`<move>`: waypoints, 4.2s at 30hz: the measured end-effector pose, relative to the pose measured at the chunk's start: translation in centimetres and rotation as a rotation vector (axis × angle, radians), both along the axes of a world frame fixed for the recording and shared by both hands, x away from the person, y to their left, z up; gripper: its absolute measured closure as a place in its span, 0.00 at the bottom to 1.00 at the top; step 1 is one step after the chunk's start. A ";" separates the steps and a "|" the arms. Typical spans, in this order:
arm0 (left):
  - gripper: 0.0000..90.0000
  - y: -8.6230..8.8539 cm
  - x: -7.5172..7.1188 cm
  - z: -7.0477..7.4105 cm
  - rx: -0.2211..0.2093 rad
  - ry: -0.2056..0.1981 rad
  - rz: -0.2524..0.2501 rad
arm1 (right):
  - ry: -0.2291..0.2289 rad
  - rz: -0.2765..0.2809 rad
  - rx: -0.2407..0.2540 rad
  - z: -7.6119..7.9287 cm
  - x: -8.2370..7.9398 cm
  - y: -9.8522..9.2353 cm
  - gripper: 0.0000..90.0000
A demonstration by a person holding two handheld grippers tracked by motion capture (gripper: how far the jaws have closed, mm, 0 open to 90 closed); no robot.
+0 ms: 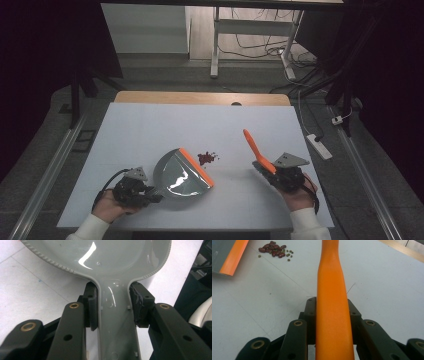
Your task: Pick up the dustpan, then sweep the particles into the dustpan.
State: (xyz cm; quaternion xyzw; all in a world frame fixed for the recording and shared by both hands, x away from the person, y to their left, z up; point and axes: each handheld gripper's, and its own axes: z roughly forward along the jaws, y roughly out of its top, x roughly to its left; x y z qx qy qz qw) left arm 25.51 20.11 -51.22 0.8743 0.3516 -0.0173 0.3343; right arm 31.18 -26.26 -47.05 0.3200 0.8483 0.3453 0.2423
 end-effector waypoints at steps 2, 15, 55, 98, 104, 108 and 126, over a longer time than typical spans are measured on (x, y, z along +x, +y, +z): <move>0.68 0.0 0.1 -0.1 0.004 0.005 -0.001 | -0.001 0.001 0.000 0.0 0.0 0.1 0.78; 0.68 -0.7 0.7 -0.6 0.010 0.033 -0.001 | -0.011 0.038 0.021 0.2 1.3 2.5 0.78; 0.68 -0.6 1.0 -0.8 -0.010 0.068 0.000 | -0.004 0.101 0.069 -0.2 8.8 11.8 0.78; 0.68 -0.7 1.1 -0.9 -0.012 0.078 0.001 | 0.061 0.144 0.010 -3.2 9.6 15.1 0.78; 0.68 -0.8 1.1 -0.9 -0.012 0.078 0.000 | 0.060 0.165 0.018 -3.3 9.4 15.4 0.78; 0.68 -0.8 1.1 -0.9 -0.014 0.079 0.000 | 0.050 0.178 0.009 -3.3 9.3 15.7 0.78; 0.68 -0.8 1.0 -1.0 -0.013 0.080 -0.002 | 0.042 0.215 0.011 -3.5 8.8 16.1 0.78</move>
